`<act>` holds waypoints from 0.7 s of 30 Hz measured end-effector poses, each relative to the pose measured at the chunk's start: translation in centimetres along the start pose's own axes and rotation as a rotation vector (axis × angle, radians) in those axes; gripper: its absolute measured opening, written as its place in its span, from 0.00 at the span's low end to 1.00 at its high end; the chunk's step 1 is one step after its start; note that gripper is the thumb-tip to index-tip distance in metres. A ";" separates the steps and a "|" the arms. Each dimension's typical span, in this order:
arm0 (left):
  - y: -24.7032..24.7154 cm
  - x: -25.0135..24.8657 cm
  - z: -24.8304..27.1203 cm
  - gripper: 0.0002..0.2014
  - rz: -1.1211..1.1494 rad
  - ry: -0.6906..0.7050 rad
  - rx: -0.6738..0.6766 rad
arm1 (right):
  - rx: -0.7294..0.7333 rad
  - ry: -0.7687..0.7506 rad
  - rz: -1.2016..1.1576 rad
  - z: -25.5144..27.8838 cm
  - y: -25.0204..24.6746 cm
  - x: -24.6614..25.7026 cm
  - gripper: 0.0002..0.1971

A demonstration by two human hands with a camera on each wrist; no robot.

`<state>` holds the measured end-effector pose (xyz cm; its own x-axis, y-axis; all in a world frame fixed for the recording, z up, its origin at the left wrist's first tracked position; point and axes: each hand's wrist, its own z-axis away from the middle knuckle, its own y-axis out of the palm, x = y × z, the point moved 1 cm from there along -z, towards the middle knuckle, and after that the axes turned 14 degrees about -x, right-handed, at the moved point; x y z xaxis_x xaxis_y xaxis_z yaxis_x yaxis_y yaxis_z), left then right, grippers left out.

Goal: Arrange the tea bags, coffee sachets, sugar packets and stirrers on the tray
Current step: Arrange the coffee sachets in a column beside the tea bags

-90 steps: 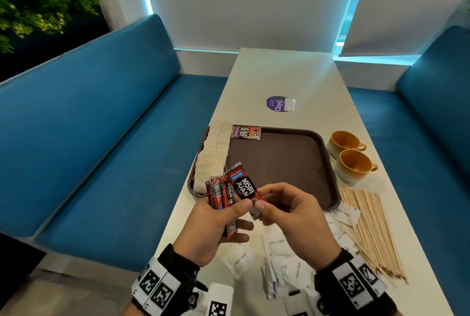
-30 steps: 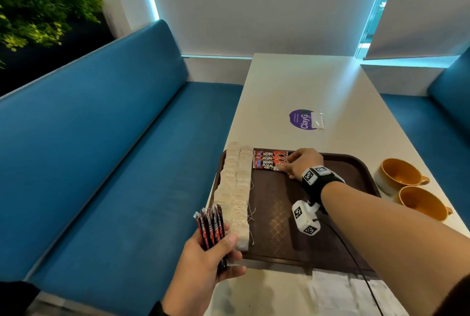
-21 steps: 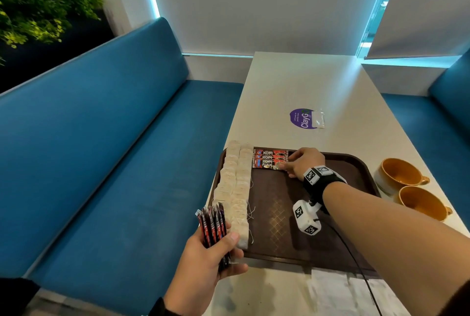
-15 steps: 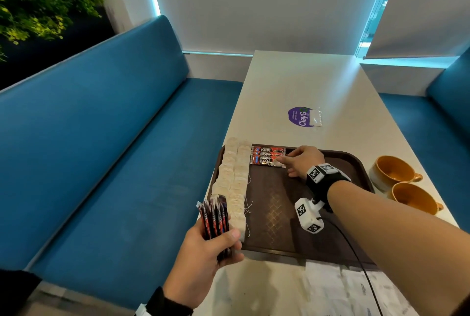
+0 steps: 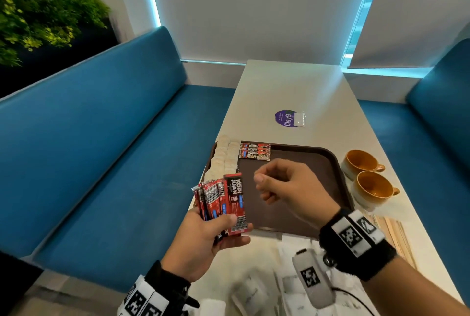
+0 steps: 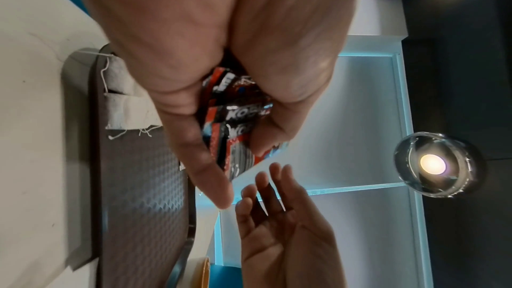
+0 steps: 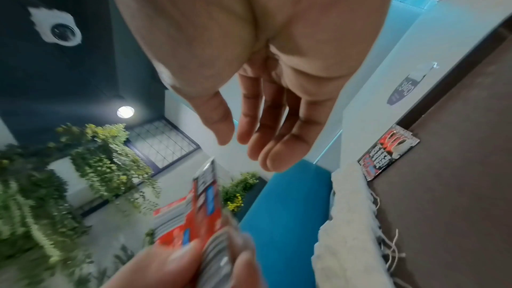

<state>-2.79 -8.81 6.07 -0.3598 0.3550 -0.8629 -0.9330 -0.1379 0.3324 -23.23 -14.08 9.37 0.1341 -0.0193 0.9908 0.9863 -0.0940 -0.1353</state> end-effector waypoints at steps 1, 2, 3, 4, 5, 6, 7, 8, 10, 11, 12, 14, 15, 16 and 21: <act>0.2 0.0 0.5 0.16 -0.012 0.001 0.005 | 0.010 0.001 -0.021 1.3 -0.2 0.2 0.06; 0.4 0.0 0.9 0.16 -0.027 0.005 0.008 | 0.017 0.001 -0.026 2.5 -0.3 0.3 0.07; 0.6 0.0 1.4 0.16 -0.041 0.008 0.011 | 0.023 0.004 -0.022 3.6 -0.5 0.4 0.08; 0.9 0.0 1.8 0.16 -0.053 0.007 0.012 | 0.030 0.011 -0.025 4.6 -0.6 0.5 0.09; 1.0 0.1 2.1 0.17 -0.062 0.005 0.012 | 0.034 0.022 -0.041 5.6 -0.7 0.4 0.10; 1.2 0.2 2.4 0.18 -0.071 0.004 0.011 | 0.032 0.030 -0.060 6.4 -0.8 0.3 0.11; 1.4 0.3 2.7 0.19 -0.082 0.006 0.010 | 0.021 0.036 -0.075 7.0 -0.8 0.1 0.13; 1.5 0.4 2.9 0.19 -0.096 0.014 0.010 | 0.004 0.044 -0.090 7.5 -0.9 -0.1 0.15; 1.7 0.7 3.2 0.20 -0.124 0.034 -0.003 | -0.041 0.072 -0.129 8.1 -1.0 -0.7 0.20; 1.7 0.9 3.4 0.20 -0.139 0.041 -0.013 | -0.058 0.081 -0.135 8.3 -1.0 -1.0 0.21; 1.7 1.0 3.5 0.20 -0.155 0.044 -0.019 | -0.064 0.079 -0.129 8.4 -1.1 -1.1 0.20; 1.8 1.3 3.7 0.19 -0.193 0.045 -0.011 | -0.045 0.067 -0.126 8.8 -1.4 -1.2 0.16; 1.8 1.3 3.8 0.19 -0.214 0.047 -0.002 | -0.032 0.066 -0.151 9.0 -1.5 -1.2 0.14; 1.8 1.4 3.9 0.17 -0.223 0.045 0.008 | -0.021 0.073 -0.190 9.1 -1.7 -1.2 0.13; 2.3 1.3 4.4 0.18 -0.077 0.006 0.005 | 0.037 0.132 -0.478 9.5 -2.3 -1.1 0.04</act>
<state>-5.37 -4.61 7.37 -0.2870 0.3584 -0.8884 -0.9579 -0.1056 0.2669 -24.75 -4.39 8.67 -0.3452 -0.1085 0.9322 0.9375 -0.0872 0.3370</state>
